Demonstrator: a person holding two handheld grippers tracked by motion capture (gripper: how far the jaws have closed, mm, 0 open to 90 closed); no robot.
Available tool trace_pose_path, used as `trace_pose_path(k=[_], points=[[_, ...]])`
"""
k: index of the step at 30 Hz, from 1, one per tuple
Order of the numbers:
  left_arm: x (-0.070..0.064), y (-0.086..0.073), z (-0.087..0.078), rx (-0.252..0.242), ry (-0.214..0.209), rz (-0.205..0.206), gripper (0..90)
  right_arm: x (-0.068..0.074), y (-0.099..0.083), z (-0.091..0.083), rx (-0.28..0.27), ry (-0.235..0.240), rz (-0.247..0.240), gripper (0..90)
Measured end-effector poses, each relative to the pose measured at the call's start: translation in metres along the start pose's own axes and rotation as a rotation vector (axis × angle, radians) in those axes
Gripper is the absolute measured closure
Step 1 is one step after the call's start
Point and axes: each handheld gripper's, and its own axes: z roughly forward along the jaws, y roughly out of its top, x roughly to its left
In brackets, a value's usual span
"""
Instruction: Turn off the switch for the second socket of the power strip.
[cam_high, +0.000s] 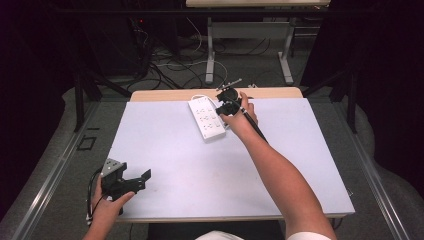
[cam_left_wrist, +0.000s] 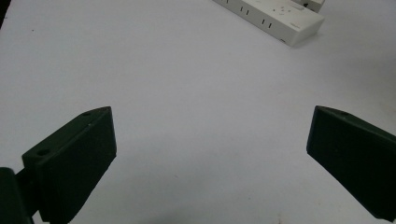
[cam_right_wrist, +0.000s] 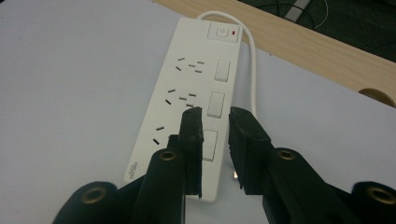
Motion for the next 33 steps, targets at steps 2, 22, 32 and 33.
trace_pose_path(k=[2,22,32,33], points=[[0.000,0.000,0.000,0.000,0.000,-0.002,1.4,-0.001,-0.001,0.005,0.009,0.000,0.004,75.1],[0.002,-0.001,-0.002,-0.001,0.006,-0.008,1.5,-0.008,-0.004,0.044,0.014,0.020,0.039,84.9],[0.002,-0.001,-0.002,-0.006,0.006,-0.009,1.5,-0.012,-0.008,0.057,0.029,0.009,0.060,90.0],[0.003,-0.001,-0.002,-0.006,0.006,-0.009,1.5,-0.012,-0.009,0.059,0.024,0.008,0.061,90.0]])
